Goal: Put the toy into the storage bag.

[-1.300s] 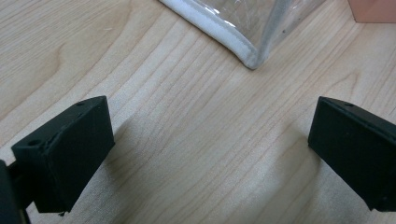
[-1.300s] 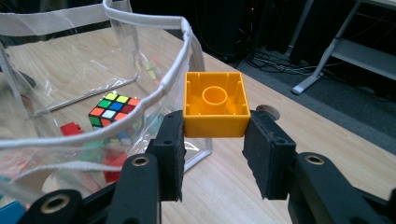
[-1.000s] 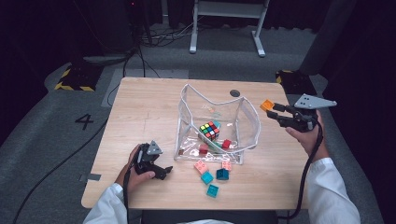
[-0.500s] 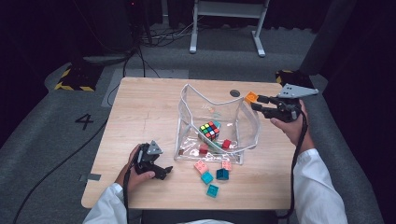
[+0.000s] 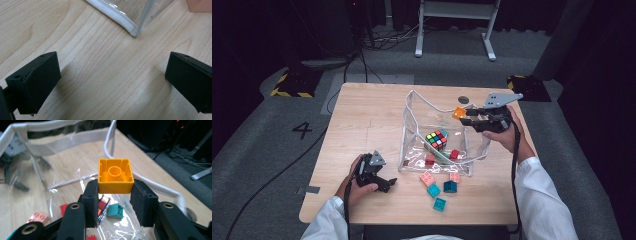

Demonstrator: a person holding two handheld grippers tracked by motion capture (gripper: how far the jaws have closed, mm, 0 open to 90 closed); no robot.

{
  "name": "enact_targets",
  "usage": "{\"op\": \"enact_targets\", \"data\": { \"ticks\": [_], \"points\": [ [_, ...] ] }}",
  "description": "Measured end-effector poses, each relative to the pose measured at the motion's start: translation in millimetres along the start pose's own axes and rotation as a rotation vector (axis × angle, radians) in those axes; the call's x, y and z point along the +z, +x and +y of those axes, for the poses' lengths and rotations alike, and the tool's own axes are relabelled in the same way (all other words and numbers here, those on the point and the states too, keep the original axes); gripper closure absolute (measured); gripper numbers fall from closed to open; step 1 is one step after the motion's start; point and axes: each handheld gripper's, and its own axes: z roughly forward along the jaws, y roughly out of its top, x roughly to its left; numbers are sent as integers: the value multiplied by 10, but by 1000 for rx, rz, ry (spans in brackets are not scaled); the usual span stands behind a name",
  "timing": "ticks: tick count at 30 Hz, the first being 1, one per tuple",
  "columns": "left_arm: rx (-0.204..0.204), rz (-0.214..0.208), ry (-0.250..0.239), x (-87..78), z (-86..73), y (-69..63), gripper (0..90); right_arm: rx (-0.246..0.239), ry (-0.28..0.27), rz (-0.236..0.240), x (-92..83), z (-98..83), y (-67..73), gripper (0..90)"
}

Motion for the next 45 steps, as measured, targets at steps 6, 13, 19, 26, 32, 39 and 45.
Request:
{"op": "enact_targets", "data": {
  "ticks": [6,13,19,26,32,39,45],
  "points": [
    [0,0,0,0,0,0,1,-39,88,53,181,90,50,594],
    [-2,0,-1,0,0,-2,1,-86,241,67,337,119,50,594],
    [0,0,1,-1,0,-1,1,-104,325,57,376,116,37,594],
    [0,0,1,-1,0,-1,1,-126,423,42,343,56,0,594],
    [-2,0,-1,0,0,-2,1,-135,463,36,209,-17,-30,594],
    [0,0,1,-1,0,0,1,-142,483,37,92,-79,-47,594],
    [0,0,1,-1,0,0,1,-151,474,32,78,-90,-17,588]
  ]
}}
